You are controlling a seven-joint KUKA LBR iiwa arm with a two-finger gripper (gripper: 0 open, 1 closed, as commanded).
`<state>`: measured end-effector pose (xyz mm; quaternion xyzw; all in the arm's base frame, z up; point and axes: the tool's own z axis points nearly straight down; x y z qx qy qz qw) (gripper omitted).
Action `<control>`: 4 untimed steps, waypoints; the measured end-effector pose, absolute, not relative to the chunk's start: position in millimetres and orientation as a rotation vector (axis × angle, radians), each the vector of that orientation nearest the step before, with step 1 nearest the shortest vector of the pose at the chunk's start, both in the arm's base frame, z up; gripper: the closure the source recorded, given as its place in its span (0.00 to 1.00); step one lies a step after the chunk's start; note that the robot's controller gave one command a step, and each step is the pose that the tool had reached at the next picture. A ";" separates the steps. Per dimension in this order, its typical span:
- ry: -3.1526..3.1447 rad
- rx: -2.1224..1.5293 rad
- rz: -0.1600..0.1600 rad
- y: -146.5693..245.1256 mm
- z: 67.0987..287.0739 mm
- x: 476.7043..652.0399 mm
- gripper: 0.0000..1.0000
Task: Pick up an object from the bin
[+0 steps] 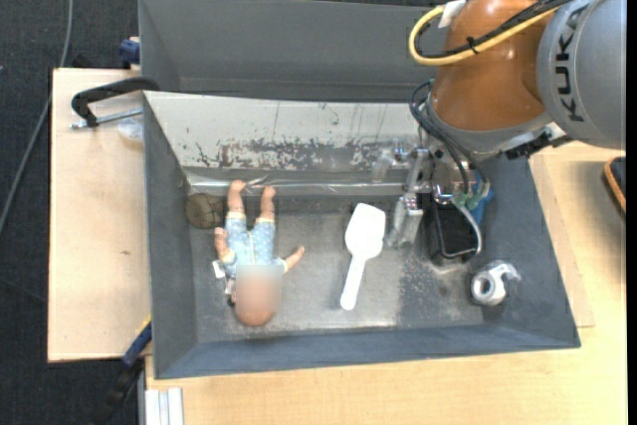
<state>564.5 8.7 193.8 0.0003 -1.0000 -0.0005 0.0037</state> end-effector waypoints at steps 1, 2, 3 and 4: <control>-3.143 0.000 -0.002 8.7 198.7 566.2 0.00; -3.134 0.308 -0.001 13.4 158.9 568.3 0.00; -3.010 0.910 -0.002 19.0 127.7 567.8 0.00; -2.949 1.120 0.002 10.9 136.2 582.4 0.00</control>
Offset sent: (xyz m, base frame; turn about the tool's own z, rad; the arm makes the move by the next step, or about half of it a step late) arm 0.0010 0.0124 -0.1238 -0.5646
